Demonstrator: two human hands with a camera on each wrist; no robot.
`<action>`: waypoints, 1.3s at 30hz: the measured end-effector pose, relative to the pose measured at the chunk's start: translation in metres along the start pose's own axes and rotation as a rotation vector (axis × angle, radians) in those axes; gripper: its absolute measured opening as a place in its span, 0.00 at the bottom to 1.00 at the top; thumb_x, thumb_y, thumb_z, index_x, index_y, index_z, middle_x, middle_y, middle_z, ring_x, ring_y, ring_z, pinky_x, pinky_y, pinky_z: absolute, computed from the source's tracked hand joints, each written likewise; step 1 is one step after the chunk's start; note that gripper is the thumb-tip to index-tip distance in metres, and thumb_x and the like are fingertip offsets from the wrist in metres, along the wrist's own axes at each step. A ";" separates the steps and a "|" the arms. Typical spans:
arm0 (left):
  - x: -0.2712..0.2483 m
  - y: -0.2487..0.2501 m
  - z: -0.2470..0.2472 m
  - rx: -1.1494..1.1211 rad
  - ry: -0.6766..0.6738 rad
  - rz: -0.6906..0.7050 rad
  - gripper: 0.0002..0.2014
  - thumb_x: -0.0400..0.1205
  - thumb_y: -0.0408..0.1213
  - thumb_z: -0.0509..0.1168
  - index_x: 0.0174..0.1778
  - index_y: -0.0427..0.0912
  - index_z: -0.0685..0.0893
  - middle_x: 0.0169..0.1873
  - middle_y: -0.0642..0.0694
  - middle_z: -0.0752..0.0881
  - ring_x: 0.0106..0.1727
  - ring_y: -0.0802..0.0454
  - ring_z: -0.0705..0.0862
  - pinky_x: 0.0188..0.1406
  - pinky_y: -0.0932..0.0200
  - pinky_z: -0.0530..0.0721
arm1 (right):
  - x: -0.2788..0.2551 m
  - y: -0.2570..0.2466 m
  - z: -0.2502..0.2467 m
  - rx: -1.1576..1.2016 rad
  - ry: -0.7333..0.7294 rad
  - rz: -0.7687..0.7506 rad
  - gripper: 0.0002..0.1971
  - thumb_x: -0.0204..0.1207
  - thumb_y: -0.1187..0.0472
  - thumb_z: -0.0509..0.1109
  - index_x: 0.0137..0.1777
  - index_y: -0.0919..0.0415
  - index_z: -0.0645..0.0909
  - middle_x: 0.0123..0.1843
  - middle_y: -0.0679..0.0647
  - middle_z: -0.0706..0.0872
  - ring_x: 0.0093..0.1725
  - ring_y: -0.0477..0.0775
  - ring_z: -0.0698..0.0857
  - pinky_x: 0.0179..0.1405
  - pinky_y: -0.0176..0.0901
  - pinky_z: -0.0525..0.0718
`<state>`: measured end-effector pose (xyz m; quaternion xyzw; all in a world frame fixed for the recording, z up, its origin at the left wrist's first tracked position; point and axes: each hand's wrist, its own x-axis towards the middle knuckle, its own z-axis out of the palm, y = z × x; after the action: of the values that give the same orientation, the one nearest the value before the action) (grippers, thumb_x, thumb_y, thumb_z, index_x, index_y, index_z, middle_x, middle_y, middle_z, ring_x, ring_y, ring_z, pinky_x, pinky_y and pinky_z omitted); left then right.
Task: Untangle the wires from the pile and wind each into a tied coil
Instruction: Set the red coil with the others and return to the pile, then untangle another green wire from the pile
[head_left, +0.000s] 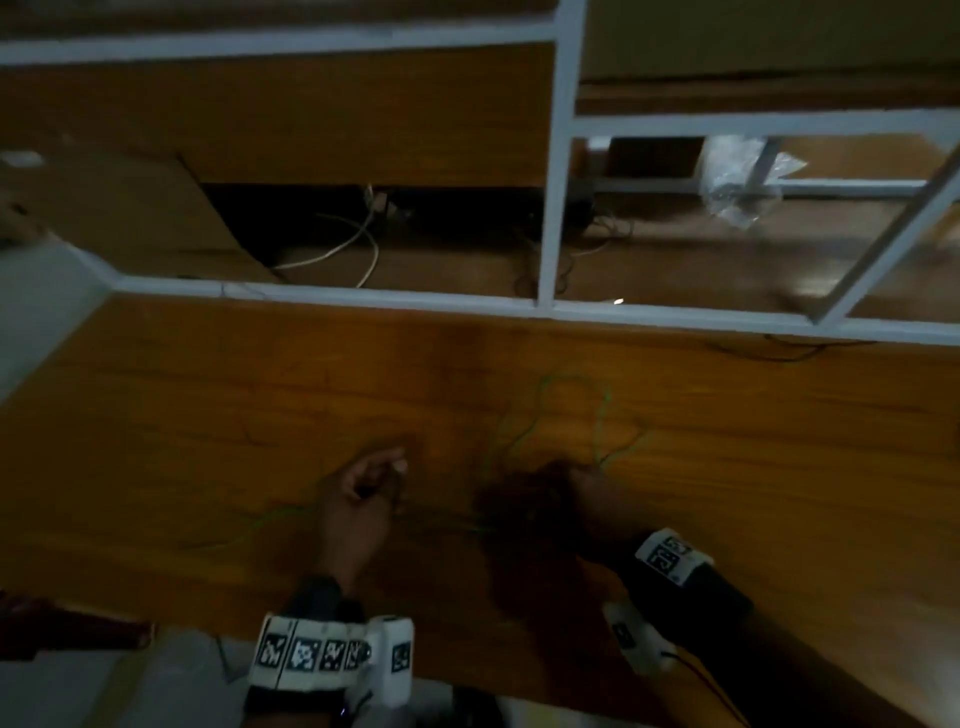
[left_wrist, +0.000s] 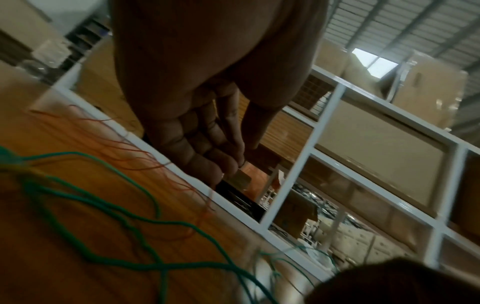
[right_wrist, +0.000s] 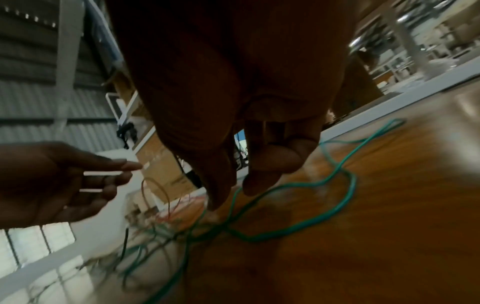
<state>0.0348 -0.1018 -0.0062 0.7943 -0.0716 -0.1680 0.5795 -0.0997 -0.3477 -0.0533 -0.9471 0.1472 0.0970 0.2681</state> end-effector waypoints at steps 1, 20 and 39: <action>0.006 -0.006 -0.013 -0.039 0.010 -0.027 0.08 0.84 0.36 0.68 0.54 0.52 0.90 0.43 0.48 0.92 0.43 0.46 0.89 0.36 0.56 0.86 | 0.008 -0.007 0.009 -0.031 -0.038 0.009 0.20 0.84 0.45 0.71 0.70 0.53 0.85 0.65 0.52 0.88 0.59 0.58 0.89 0.53 0.48 0.85; 0.020 -0.075 -0.071 0.254 0.034 -0.217 0.09 0.76 0.51 0.76 0.42 0.58 0.82 0.41 0.58 0.84 0.45 0.52 0.85 0.48 0.50 0.83 | 0.033 -0.053 -0.008 -0.020 0.410 0.024 0.06 0.76 0.62 0.76 0.49 0.50 0.88 0.52 0.51 0.90 0.38 0.57 0.90 0.30 0.38 0.77; -0.032 0.058 0.012 0.273 -0.332 0.449 0.06 0.78 0.49 0.74 0.48 0.66 0.86 0.40 0.66 0.87 0.43 0.67 0.86 0.36 0.69 0.84 | -0.050 -0.108 -0.087 -0.053 0.295 -0.356 0.14 0.81 0.56 0.67 0.63 0.45 0.87 0.55 0.45 0.92 0.50 0.52 0.91 0.41 0.58 0.91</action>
<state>0.0057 -0.1212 0.0512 0.7908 -0.3610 -0.1521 0.4703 -0.1015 -0.2953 0.0846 -0.9687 0.0131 -0.0877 0.2317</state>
